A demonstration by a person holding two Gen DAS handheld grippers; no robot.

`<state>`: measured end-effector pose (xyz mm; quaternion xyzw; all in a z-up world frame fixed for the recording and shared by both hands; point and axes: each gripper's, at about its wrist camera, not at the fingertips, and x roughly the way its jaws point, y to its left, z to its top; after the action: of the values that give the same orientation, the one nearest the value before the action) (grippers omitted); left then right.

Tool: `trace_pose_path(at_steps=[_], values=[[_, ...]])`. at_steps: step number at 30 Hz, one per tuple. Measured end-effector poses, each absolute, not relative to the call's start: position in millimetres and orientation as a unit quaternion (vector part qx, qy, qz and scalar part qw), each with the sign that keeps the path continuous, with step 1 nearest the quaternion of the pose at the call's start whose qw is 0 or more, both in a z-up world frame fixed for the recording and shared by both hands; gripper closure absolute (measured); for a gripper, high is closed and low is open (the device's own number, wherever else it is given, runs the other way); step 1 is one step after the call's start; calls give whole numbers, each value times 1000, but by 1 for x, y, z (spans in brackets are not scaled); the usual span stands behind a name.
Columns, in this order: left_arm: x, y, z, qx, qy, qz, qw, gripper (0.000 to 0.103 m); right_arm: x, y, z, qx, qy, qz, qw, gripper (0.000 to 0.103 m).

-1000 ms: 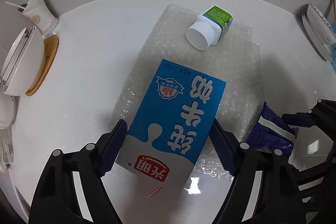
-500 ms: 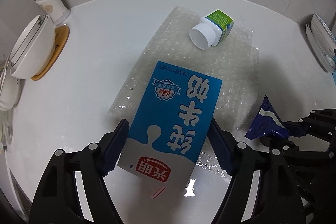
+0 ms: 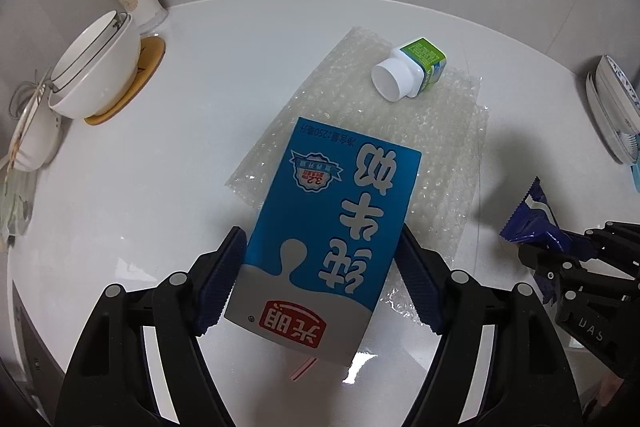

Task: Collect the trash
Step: 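Grasp the milk carton with the left tool while the right tool grasps the blue wrapper, then carry the milk carton and blue wrapper down over the wastebasket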

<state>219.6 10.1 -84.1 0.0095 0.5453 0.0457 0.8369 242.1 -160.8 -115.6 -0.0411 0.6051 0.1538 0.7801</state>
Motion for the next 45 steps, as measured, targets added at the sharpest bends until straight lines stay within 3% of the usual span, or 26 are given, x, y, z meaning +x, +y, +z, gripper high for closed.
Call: trace_pose_path(at_steps=[29,45], values=[[130,6,-30,-22,510,31,860,31,160,-196,-69,-2,557,104,824,80],[85,-5,-26,-25,506,21,862,32,114,-207,-56,13,540,87,837,81]])
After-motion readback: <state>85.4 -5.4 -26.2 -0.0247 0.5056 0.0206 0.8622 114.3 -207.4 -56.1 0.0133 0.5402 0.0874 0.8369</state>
